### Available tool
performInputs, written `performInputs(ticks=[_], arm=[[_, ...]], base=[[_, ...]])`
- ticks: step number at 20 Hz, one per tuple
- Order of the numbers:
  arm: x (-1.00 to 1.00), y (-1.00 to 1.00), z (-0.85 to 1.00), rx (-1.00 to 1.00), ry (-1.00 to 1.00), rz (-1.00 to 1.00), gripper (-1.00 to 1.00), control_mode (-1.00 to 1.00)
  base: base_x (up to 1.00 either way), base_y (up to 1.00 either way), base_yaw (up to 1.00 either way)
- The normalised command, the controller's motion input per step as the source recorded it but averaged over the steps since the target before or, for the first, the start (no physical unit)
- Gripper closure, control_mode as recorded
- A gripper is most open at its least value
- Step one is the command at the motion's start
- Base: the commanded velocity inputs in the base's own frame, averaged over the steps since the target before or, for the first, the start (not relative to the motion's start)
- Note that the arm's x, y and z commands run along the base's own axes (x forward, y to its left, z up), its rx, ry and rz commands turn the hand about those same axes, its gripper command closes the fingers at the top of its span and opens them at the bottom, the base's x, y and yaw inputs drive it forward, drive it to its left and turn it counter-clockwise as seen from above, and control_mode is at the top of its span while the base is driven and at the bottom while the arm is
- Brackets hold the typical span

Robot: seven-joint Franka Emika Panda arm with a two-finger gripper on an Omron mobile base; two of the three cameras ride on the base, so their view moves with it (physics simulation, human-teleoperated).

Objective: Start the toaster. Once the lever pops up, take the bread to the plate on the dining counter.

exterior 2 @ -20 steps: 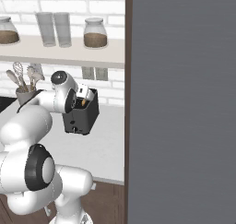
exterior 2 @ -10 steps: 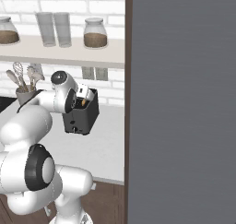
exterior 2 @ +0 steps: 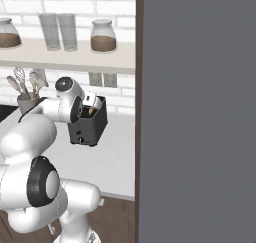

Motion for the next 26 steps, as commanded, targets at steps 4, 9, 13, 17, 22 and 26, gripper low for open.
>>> performInputs(ticks=[4,9,13,17,22,26], arm=[[0.00,0.00,0.00,0.00,0.00,0.00,-1.00,-1.00],[0.00,0.00,0.00,0.00,0.00,0.00,-1.00,-1.00],[0.00,0.00,0.00,0.00,0.00,0.00,-1.00,-1.00],[0.00,0.00,0.00,0.00,0.00,0.00,-1.00,-1.00],[0.00,0.00,0.00,0.00,0.00,0.00,-1.00,-1.00],[0.00,0.00,0.00,0.00,0.00,0.00,-1.00,-1.00]], base=[[0.00,0.00,0.00],[0.00,0.00,0.00],[0.00,0.00,0.00],[0.00,0.00,0.00],[0.00,0.00,0.00],[0.00,0.00,0.00]])
